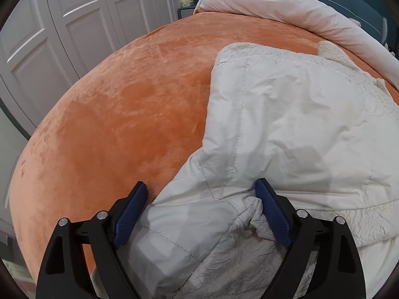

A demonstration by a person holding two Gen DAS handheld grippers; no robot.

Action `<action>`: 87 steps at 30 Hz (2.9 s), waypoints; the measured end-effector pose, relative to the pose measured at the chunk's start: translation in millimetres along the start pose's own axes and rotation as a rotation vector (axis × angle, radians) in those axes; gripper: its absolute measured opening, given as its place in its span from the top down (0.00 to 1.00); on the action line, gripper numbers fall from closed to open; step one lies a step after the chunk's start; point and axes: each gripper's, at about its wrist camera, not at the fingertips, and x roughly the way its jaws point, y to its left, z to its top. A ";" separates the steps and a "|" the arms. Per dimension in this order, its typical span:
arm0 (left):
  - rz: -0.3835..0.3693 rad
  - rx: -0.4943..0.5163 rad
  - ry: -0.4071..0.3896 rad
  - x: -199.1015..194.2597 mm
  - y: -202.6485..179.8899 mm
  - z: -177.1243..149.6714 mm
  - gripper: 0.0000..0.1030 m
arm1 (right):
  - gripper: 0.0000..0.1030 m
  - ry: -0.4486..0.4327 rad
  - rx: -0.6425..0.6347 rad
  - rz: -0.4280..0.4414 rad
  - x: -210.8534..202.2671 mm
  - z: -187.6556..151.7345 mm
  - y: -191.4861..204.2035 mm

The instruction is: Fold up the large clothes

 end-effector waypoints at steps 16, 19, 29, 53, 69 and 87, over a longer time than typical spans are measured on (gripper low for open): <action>-0.279 0.005 0.159 -128.6 101.1 -65.5 0.11 | 0.35 0.086 -0.003 0.064 -190.8 -108.3 -77.9; -0.334 -0.031 0.285 -146.3 130.8 -112.7 0.11 | 0.35 0.178 0.071 0.059 -217.9 -167.7 -107.1; -0.471 0.021 0.387 -158.7 102.9 -156.4 0.35 | 0.39 0.261 -0.001 0.130 -212.3 -226.9 -76.1; -0.718 -0.070 -0.086 -343.8 132.4 -24.4 0.91 | 0.88 -0.257 0.023 0.424 -377.0 -106.3 -85.1; -0.531 -0.094 0.027 -114.1 46.0 84.0 0.82 | 0.75 -0.267 0.347 0.330 -153.0 32.3 -94.8; -0.774 0.265 0.250 -186.1 119.3 112.8 0.77 | 0.56 -0.402 0.376 0.347 -211.3 27.7 -145.4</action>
